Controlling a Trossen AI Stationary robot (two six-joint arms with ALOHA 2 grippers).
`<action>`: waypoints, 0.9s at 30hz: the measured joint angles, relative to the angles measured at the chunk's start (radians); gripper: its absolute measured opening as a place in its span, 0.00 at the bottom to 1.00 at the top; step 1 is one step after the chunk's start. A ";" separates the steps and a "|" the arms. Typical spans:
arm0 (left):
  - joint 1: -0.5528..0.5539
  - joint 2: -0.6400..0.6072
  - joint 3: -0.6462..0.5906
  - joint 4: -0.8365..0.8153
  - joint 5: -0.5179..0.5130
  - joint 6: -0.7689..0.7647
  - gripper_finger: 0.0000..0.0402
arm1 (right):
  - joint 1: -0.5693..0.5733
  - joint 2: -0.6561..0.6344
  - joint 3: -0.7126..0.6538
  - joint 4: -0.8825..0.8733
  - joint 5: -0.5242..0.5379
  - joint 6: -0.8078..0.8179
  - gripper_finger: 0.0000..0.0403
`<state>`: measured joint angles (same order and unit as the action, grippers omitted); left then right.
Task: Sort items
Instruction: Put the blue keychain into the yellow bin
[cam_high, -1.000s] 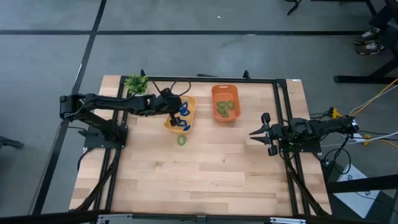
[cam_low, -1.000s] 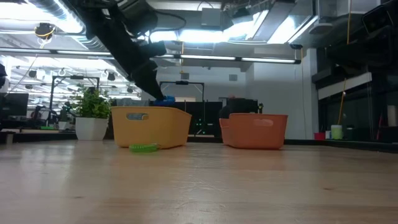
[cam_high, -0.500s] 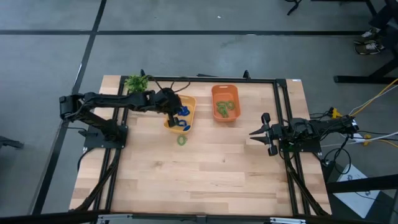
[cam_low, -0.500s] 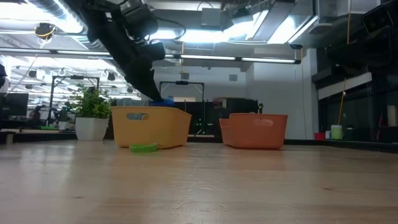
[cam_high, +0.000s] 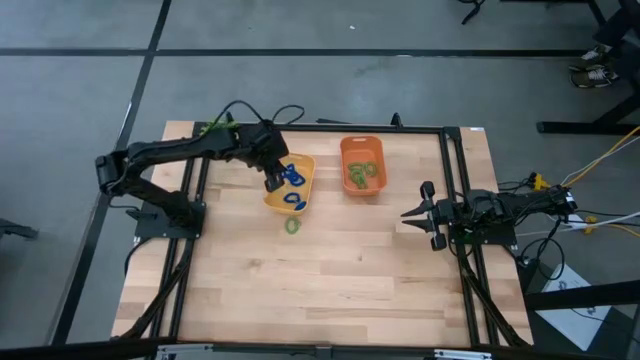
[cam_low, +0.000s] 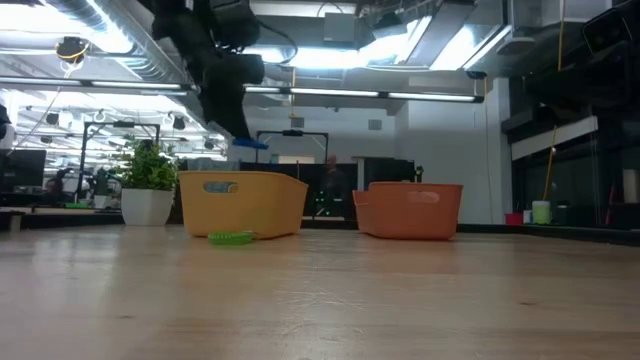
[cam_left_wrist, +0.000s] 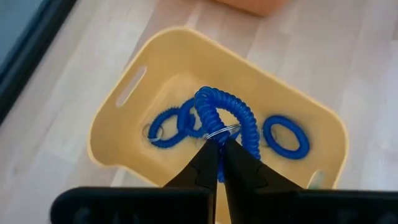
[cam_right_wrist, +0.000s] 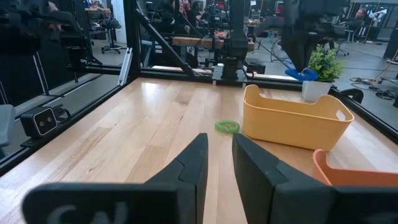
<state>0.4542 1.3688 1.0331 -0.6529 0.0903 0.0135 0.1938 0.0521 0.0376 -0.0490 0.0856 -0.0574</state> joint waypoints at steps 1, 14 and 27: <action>0.002 0.011 0.011 -0.017 0.003 0.000 0.01 | 0.000 0.000 0.000 0.000 0.000 0.000 0.19; 0.007 0.270 0.197 -0.204 0.006 0.060 0.02 | 0.000 0.000 0.000 0.000 0.000 0.000 0.19; 0.006 0.400 0.253 -0.238 -0.003 0.090 0.02 | 0.000 0.000 0.000 0.000 0.000 0.000 0.19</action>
<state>0.4599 1.7685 1.2861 -0.8908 0.0875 0.1033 0.1938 0.0517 0.0376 -0.0490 0.0856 -0.0574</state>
